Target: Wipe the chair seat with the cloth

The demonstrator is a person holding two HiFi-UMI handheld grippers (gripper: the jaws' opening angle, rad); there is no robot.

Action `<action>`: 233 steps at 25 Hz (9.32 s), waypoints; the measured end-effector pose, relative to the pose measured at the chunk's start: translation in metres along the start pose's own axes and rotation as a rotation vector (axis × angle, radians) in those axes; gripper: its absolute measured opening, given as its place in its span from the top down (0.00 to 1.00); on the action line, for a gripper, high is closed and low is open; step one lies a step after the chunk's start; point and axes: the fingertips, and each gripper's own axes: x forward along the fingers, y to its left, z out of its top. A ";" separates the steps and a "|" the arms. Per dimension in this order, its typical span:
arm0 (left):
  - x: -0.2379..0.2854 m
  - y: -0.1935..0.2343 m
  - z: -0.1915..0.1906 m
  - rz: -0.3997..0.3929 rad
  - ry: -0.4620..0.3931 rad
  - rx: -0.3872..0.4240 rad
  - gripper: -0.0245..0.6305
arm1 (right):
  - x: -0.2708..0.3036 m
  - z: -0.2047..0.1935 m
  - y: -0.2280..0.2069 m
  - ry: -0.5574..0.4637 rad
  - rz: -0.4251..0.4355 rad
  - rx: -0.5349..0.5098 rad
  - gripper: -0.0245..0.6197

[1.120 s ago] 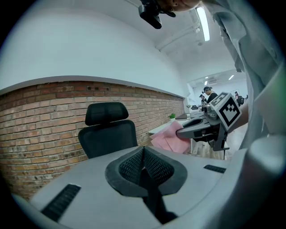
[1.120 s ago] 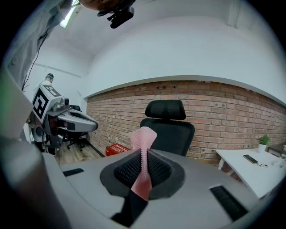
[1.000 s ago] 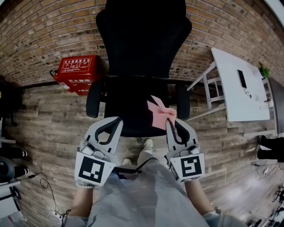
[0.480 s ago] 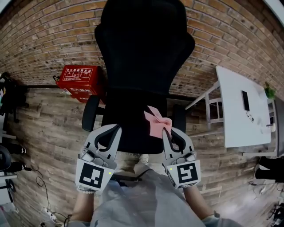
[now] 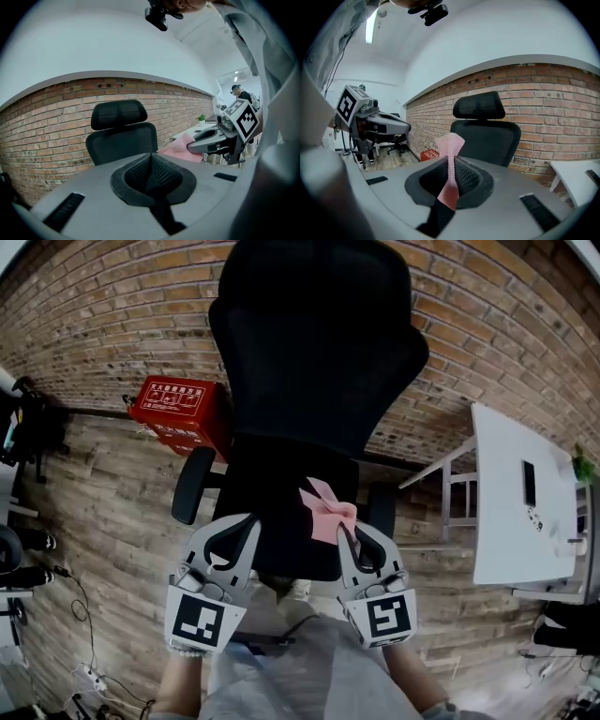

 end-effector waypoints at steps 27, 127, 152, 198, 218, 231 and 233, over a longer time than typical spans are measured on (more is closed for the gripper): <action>0.067 0.127 -0.119 -0.053 0.028 -0.039 0.93 | 0.167 -0.062 0.008 0.124 -0.014 0.014 0.88; 0.223 0.139 -0.335 -0.355 0.165 -0.156 0.93 | 0.337 -0.457 -0.154 0.585 -0.509 0.276 0.88; 0.219 0.137 -0.328 -0.333 0.148 -0.133 0.93 | 0.279 -0.477 -0.152 0.619 -0.599 0.344 0.88; 0.099 0.179 -0.344 -0.059 0.111 -0.198 0.93 | 0.436 -0.390 0.198 0.473 0.302 0.108 0.88; 0.133 0.133 -0.325 -0.179 0.099 -0.163 0.93 | 0.368 -0.428 0.056 0.527 -0.048 0.179 0.88; 0.148 0.091 -0.309 -0.265 0.097 -0.137 0.93 | 0.245 -0.465 -0.045 0.610 -0.379 0.250 0.88; 0.150 0.087 -0.308 -0.277 0.099 -0.132 0.93 | 0.224 -0.470 -0.054 0.623 -0.431 0.271 0.88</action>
